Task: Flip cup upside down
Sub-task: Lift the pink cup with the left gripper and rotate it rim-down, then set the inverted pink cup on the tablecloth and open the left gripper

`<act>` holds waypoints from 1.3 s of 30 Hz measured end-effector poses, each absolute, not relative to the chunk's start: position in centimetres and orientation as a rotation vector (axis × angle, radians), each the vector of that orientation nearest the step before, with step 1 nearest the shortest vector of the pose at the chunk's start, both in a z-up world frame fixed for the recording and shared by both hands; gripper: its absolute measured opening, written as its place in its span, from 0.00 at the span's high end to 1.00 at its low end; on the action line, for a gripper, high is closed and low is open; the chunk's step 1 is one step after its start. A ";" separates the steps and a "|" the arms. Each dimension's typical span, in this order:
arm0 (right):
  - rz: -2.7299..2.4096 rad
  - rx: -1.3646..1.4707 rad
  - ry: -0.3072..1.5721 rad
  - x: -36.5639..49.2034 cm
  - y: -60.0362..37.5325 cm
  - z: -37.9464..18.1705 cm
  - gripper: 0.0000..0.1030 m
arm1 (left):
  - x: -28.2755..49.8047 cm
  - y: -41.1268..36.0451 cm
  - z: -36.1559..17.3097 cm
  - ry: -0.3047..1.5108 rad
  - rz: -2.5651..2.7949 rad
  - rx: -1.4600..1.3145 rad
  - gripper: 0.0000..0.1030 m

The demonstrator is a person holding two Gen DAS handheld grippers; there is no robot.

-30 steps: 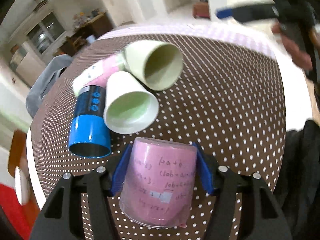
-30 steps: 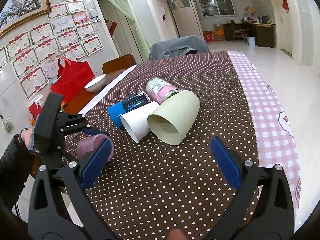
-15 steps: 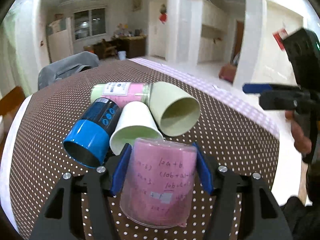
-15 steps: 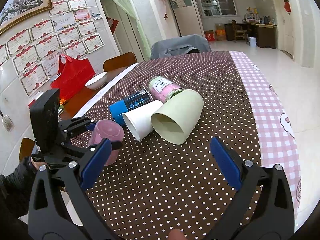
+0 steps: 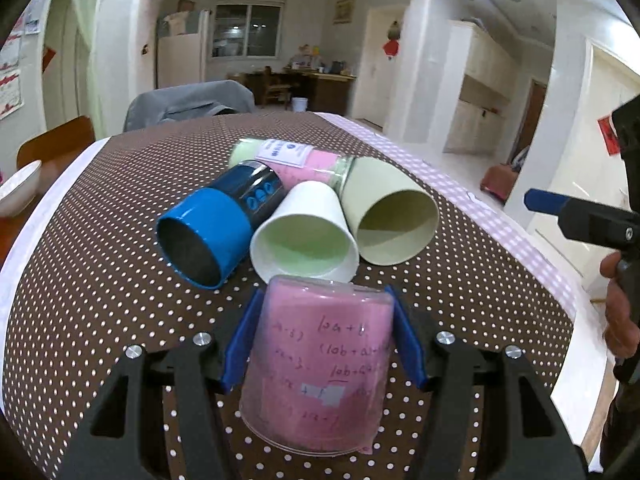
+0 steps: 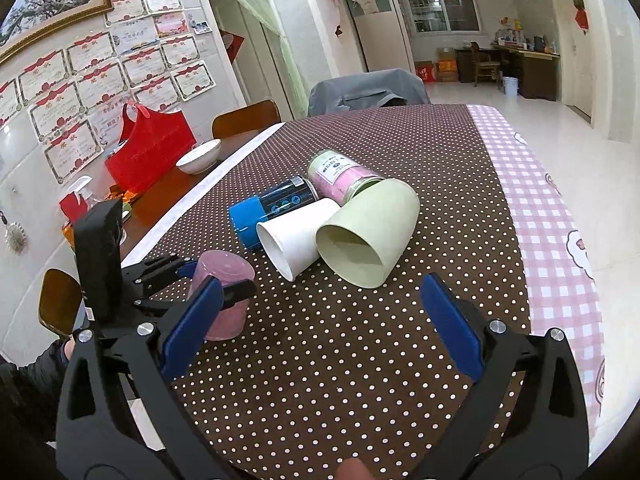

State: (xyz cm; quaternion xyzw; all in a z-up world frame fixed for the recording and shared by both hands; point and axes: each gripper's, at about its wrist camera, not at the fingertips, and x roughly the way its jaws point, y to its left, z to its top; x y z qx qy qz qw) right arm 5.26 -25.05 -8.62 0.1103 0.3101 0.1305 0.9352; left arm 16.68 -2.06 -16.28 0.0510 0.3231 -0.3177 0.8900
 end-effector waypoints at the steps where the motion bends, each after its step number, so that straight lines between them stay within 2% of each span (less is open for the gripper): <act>1: 0.267 0.225 0.632 5.2 -25.0 -8.5 0.06 | 16.5 -1.9 -16.2 0.666 -0.654 0.104 0.41; 14: 0.290 0.201 0.621 4.9 -23.6 -7.6 0.06 | 13.5 0.4 -16.7 0.649 -0.566 0.097 0.40; 16: 0.294 0.195 0.620 4.8 -23.4 -7.5 0.06 | 13.0 0.7 -16.5 0.639 -0.544 0.107 0.30; 19: 0.304 0.190 0.617 4.7 -23.0 -7.3 0.06 | 12.2 1.0 -16.0 0.609 -0.495 0.134 0.28; 21: 0.311 0.187 0.616 4.6 -22.7 -7.1 0.06 | 11.9 1.1 -15.8 0.596 -0.449 0.158 0.15; 27: 0.335 0.174 0.607 4.4 -21.6 -6.7 0.06 | 11.0 2.0 -14.8 0.557 -0.390 0.141 0.10; 39: 0.359 0.164 0.596 3.7 -20.1 -6.3 0.06 | 8.8 2.8 -11.8 0.468 -0.246 0.160 0.09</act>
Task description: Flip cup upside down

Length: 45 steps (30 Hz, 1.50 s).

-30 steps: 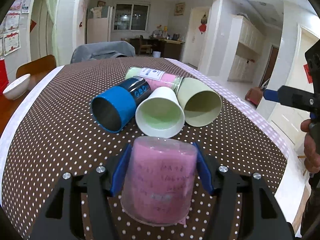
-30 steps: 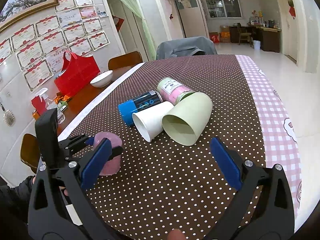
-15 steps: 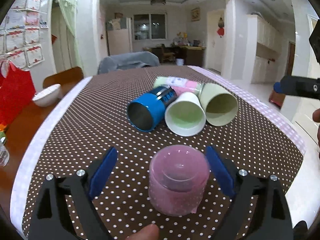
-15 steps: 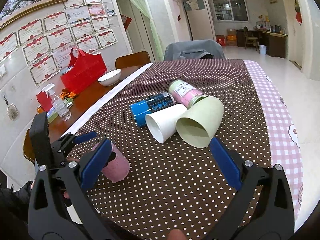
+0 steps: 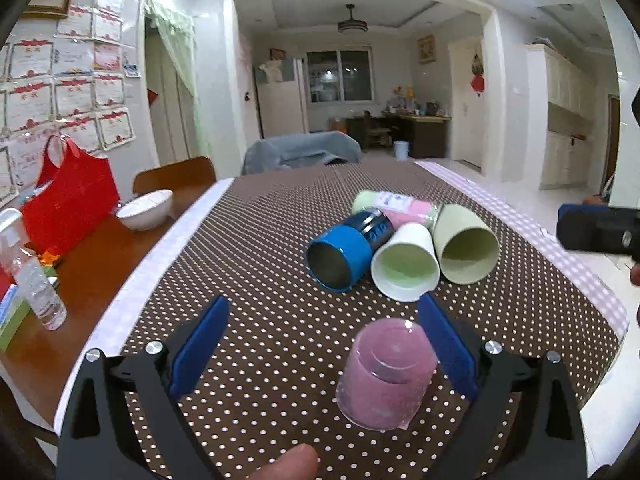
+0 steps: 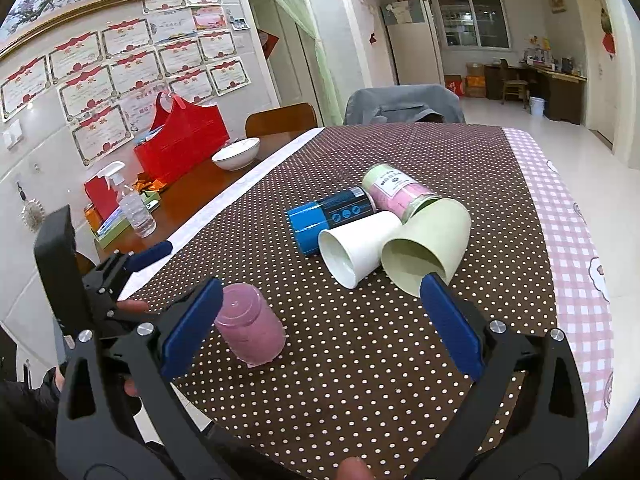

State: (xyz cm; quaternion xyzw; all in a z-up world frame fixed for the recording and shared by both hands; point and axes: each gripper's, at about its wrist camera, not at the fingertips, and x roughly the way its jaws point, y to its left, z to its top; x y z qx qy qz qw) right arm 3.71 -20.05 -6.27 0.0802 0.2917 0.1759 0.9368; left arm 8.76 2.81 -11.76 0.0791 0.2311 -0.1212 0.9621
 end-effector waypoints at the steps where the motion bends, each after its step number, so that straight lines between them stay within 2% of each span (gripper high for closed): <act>1: 0.360 0.161 0.593 3.6 -19.9 -6.2 0.06 | 8.5 3.0 -11.4 0.462 -0.238 0.153 0.09; 27: 0.167 0.093 0.466 -1.5 -18.0 -1.6 0.06 | 1.1 5.3 -3.1 0.316 -0.072 0.072 0.09; 45: 0.106 0.077 0.387 -4.6 -17.1 -0.6 0.06 | -2.0 4.5 -1.9 0.270 -0.056 0.060 0.09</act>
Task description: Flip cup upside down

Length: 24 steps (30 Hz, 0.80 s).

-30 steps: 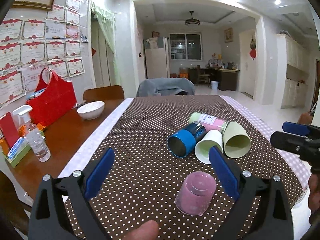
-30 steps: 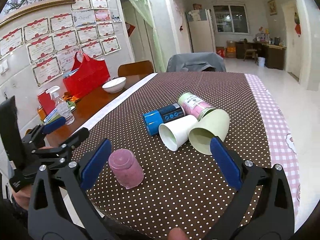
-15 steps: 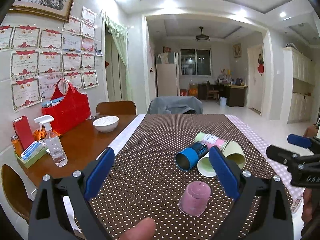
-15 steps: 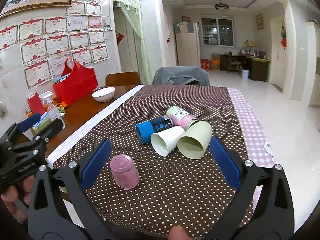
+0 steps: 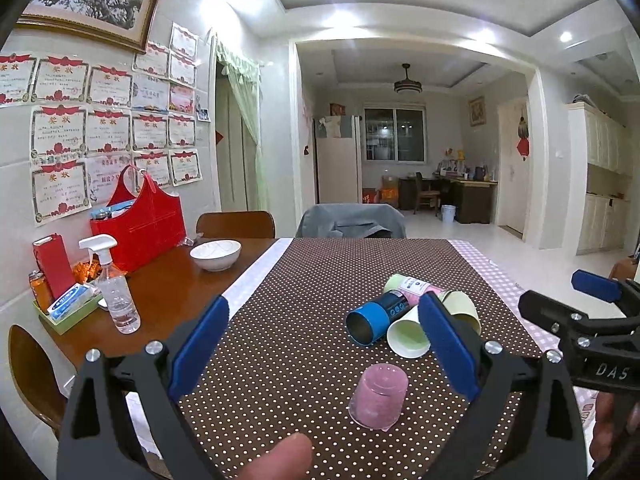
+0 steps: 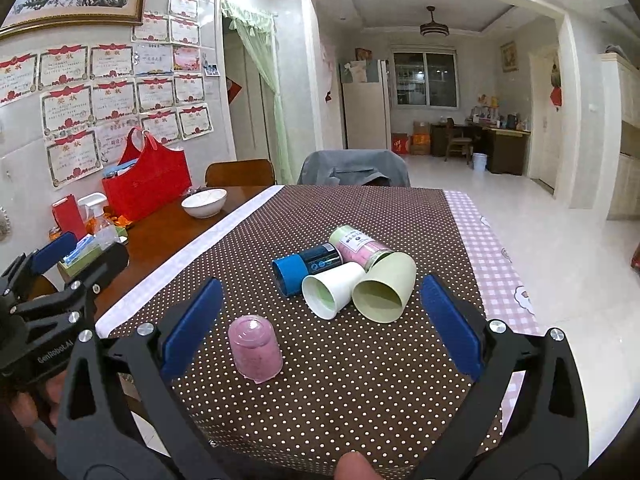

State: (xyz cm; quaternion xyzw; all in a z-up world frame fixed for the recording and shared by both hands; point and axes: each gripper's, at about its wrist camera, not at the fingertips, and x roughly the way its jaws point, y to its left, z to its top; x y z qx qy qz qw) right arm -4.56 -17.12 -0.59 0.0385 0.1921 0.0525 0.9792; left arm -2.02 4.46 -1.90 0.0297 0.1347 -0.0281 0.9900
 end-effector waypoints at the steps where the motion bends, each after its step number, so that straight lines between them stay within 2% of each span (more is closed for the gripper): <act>1: 0.103 0.074 0.385 -4.6 -17.1 -0.5 0.06 | -2.1 4.4 -1.9 0.270 -0.054 0.061 0.09; 24: 0.095 0.071 0.373 -4.9 -16.9 -0.3 0.06 | -2.3 4.6 -1.5 0.274 -0.045 0.051 0.09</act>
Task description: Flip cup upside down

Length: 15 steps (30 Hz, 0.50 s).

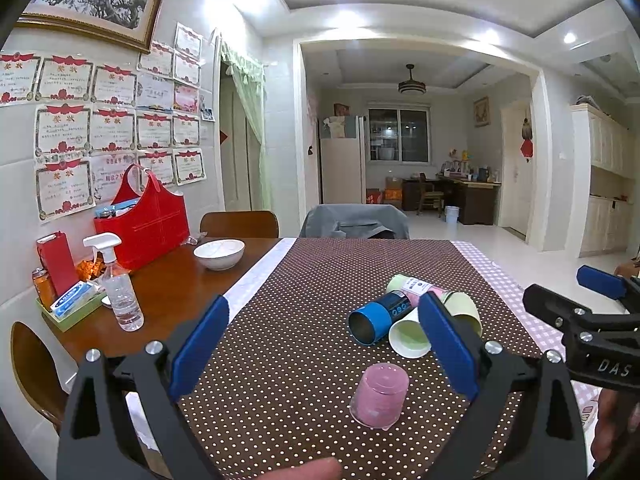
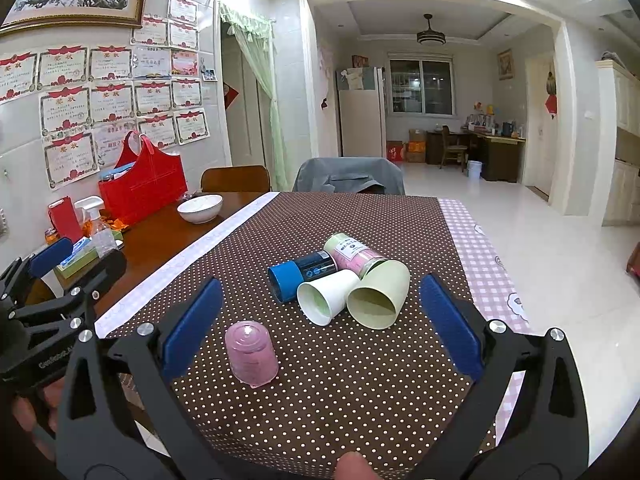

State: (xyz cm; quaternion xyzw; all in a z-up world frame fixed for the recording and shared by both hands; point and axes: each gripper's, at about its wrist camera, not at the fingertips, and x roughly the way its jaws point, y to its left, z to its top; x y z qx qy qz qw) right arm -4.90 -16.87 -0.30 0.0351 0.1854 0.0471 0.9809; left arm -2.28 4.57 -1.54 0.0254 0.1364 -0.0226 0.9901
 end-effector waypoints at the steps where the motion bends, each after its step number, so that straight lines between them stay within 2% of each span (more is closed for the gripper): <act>1: 0.095 0.071 0.374 -4.9 -16.9 -0.3 0.06 | -2.3 4.5 -1.5 0.275 -0.050 0.051 0.09; 15: 0.095 0.069 0.384 -4.8 -16.8 -0.5 0.06 | -2.3 4.5 -1.7 0.284 -0.065 0.052 0.09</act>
